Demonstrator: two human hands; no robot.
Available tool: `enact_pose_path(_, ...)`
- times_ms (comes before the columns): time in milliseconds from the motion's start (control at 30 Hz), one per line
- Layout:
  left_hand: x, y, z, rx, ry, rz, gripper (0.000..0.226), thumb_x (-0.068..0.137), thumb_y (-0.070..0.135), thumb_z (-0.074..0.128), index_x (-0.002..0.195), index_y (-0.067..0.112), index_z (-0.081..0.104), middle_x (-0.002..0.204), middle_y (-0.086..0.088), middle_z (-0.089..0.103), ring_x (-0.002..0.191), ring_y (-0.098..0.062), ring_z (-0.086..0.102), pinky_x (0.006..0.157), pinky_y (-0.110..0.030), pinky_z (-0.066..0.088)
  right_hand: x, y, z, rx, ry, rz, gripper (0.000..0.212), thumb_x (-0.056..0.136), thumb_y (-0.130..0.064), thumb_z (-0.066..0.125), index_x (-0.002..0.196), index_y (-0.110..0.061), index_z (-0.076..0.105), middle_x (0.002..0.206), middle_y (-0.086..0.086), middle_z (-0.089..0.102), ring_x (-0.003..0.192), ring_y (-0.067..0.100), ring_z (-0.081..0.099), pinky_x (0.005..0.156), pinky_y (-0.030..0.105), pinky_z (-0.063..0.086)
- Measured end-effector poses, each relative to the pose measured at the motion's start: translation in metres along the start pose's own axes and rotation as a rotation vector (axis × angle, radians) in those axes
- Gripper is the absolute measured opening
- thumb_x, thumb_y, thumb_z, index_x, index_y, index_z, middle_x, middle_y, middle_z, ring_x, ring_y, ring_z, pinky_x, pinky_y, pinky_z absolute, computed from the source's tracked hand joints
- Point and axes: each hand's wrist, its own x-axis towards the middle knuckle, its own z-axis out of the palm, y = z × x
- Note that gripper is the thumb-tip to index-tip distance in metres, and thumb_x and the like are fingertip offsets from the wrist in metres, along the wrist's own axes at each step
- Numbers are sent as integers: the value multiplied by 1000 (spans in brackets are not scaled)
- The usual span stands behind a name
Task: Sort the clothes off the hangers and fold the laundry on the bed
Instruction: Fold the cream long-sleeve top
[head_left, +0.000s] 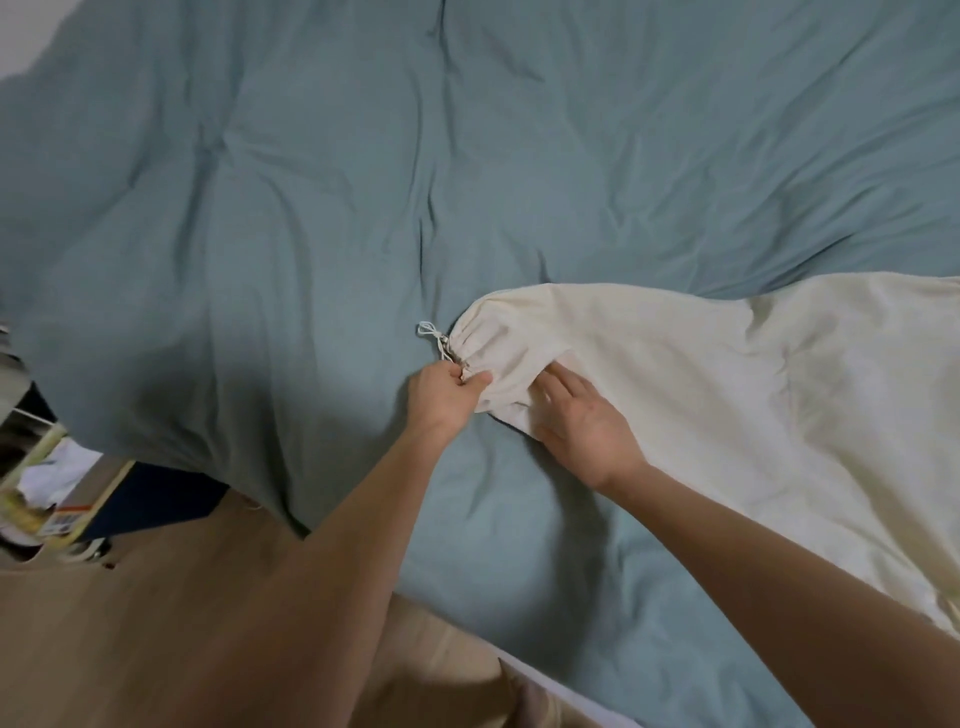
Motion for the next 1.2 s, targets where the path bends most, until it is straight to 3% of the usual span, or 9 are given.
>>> enact_pose_path(67,-1,5,-2,-60,59,25,27,84,29,72,80,2,66,75,-17,65,71,-29,57,66,-33,41,2,1,3,27,-39,47,53,88,-22,60,137,-14,42,149,-2,36,132,20,37,97,31,40)
enact_pose_path(267,10,11,-26,-226,231,135,25,92,19,62,72,9,51,59,-10,53,58,-24,42,59,-34,34,-1,-5,14,57,18,34,12,92,-19,52,97,-11,59,111,1,59,100,25,58,76,34,47)
enact_pose_path(433,11,6,-41,-8,263,153,20,93,13,54,104,2,67,97,-18,70,90,-35,62,79,-36,44,-15,-23,11,154,-137,-90,29,97,-19,46,125,-12,52,122,4,60,106,26,58,87,32,43)
enact_pose_path(533,13,-5,-41,277,116,145,35,86,4,54,120,5,61,120,-18,58,114,-34,53,95,-31,37,-14,-27,-5,144,-406,-155,10,97,-20,47,98,-15,54,90,0,60,86,26,55,76,31,40)
enact_pose_path(600,10,-1,-39,395,126,141,49,82,6,57,130,9,51,133,-14,45,127,-33,40,106,-33,31,-3,-23,-19,154,-386,-129,16,97,-20,47,88,-10,56,77,-2,56,76,23,52,72,34,41)
enact_pose_path(700,8,25,-35,485,286,331,55,84,20,62,136,12,44,141,-10,38,132,-29,34,107,-37,28,18,-3,-42,178,-61,33,22,97,-17,46,87,-5,61,81,8,66,77,29,56,74,39,45)
enact_pose_path(800,13,61,-13,522,168,566,41,92,25,55,132,14,51,140,-7,42,132,-25,34,106,-35,26,29,35,-65,156,109,165,17,94,-11,47,94,-7,63,91,10,69,85,31,60,77,40,48)
enact_pose_path(1000,26,110,67,536,-16,657,40,98,28,48,137,19,49,138,-1,46,129,-21,37,105,-31,26,35,118,-114,-100,86,298,41,88,4,40,123,-12,56,127,10,58,118,28,50,90,36,42)
enact_pose_path(1200,53,144,127,590,-59,663,29,102,26,38,124,20,56,125,-1,58,117,-24,48,97,-34,33,51,201,-148,-312,24,360,45,81,8,45,122,-11,49,122,11,53,119,29,46,85,38,47)
